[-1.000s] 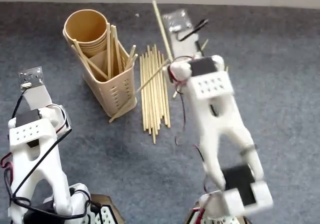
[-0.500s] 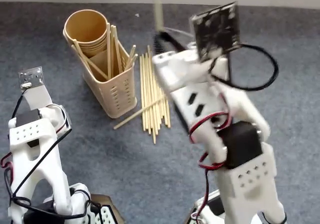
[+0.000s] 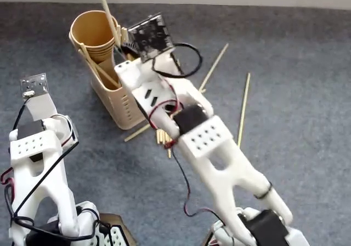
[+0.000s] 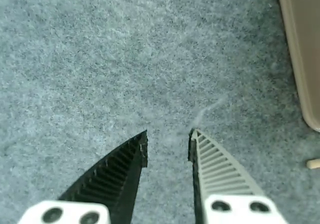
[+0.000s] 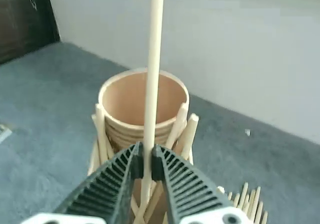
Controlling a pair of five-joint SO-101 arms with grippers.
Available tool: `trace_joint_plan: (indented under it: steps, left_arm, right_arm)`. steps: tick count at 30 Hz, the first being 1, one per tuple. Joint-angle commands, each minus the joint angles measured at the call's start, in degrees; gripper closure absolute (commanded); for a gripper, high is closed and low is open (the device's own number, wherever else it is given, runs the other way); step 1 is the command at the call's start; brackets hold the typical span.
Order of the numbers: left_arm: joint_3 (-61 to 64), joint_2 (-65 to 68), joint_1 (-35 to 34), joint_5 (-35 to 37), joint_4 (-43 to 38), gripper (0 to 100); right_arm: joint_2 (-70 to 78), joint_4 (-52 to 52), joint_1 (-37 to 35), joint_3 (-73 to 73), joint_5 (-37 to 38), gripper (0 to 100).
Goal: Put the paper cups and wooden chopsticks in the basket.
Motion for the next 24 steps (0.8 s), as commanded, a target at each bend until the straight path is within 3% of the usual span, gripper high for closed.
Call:
trace_joint_plan:
  steps: [1, 5, 12, 20, 24]
  left_arm:
    - [-0.1, -0.5, 1.2, 0.5, -0.8, 83]
    - [-0.1, -0.5, 1.2, 0.5, -0.8, 83]
    - [0.0, -0.5, 1.2, 0.5, -0.7, 83]
    - [0.0, -0.5, 1.2, 0.4, -0.7, 83]
    - [0.0, -0.5, 1.3, 0.4, -0.8, 83]
  right_arm:
    - [1.7, -1.5, -0.1, -0.4, -0.4, 99.1]
    - [2.2, -1.4, 0.7, -0.4, -0.4, 98.3]
    - [-0.2, 5.7, 1.9, -0.8, -0.2, 81.1]
    - [-3.9, 8.4, 3.9, -1.0, -0.2, 81.0]
    - [-11.8, 20.4, 7.7, -5.8, 4.1, 81.1]
